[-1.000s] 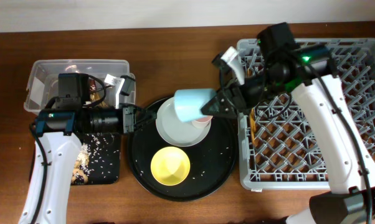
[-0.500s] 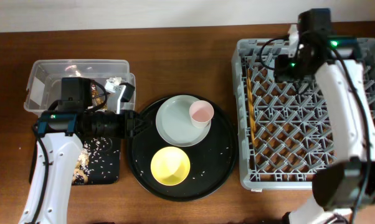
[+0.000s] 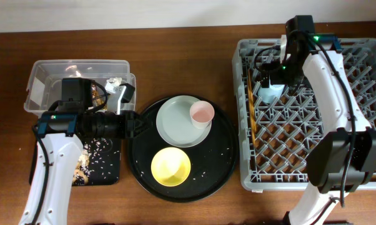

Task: Sort waste into correct bins and load items into the dishwasher rack
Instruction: 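Grasp the pink cup on the plate with the left gripper and lift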

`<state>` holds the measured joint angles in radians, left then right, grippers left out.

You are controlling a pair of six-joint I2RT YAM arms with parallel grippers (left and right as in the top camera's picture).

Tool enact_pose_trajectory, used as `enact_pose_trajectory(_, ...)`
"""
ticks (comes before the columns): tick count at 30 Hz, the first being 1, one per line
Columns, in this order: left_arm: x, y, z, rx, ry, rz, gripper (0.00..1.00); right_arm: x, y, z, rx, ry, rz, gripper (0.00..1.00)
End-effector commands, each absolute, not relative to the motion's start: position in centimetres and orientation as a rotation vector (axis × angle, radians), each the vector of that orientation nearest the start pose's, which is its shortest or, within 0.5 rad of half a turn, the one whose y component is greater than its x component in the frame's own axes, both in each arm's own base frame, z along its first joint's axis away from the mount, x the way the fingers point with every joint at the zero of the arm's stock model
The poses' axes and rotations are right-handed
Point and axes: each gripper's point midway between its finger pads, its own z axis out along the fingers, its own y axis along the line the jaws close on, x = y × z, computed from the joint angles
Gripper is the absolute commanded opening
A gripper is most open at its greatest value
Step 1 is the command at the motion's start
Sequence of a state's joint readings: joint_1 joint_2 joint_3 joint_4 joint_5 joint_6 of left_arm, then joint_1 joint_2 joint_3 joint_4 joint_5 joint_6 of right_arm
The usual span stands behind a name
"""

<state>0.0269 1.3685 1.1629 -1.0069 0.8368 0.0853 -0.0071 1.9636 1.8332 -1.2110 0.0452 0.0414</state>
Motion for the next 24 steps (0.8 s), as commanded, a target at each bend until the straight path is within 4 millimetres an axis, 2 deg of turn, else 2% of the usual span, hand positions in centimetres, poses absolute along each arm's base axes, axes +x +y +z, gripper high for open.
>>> enact_pose_trajectory(1, 29.2, -12.3, 20.8, 0.220, 2.521, -1.117, 0.20, 43.2, -1.6, 16.9, 0.093, 2.855, -0.072, 0.98)
enact_pose_trajectory(2, 30.0, -13.0, 20.8, 0.197, 2.516, -1.086, 0.24, 43.2, -1.6, 16.9, 0.093, 2.854, -0.072, 0.99)
enact_pose_trajectory(4, 31.9, -13.8, 19.9, 0.070, 2.559, -0.898, 0.33, 43.2, -1.5, 16.8, 0.092, 2.853, -0.071, 0.99)
enact_pose_trajectory(7, 34.2, -18.7, 20.7, 0.072, 2.450, -0.722, 0.63, 43.2, -1.5, 16.8, 0.092, 2.853, -0.071, 0.98)
enact_pose_trajectory(8, 34.9, -20.4, 20.5, 0.077, 2.414, -0.645, 0.67, 43.2, -1.5, 16.8, 0.092, 2.853, -0.071, 0.98)
enact_pose_trajectory(9, 35.2, -21.1, 19.7, 0.068, 2.417, -0.597, 0.68, 43.2, -1.5, 16.8, 0.092, 2.853, -0.071, 0.98)
enact_pose_trajectory(12, 36.0, -24.3, 14.9, 0.133, 2.484, -0.562, 0.68, 43.2, -1.5, 16.8, 0.092, 2.853, -0.071, 0.98)
enact_pose_trajectory(16, 37.2, -25.2, 9.3, 0.135, 2.572, -0.521, 0.67, 43.2, -1.5, 16.8, 0.092, 2.853, -0.071, 0.98)
enact_pose_trajectory(19, 37.1, -25.0, 7.3, 0.133, 2.616, -0.491, 0.61, 43.2, -1.5, 16.8, 0.092, 2.853, -0.071, 0.98)
enact_pose_trajectory(22, 36.9, -24.2, 5.2, 0.119, 2.668, -0.415, 0.44, 43.2, -1.5, 16.8, 0.092, 2.853, -0.071, 0.98)
enact_pose_trajectory(24, 37.1, -24.3, 5.2, 0.118, 2.661, -0.420, 0.37, 43.2, -1.5, 16.8, 0.092, 2.853, -0.071, 0.98)
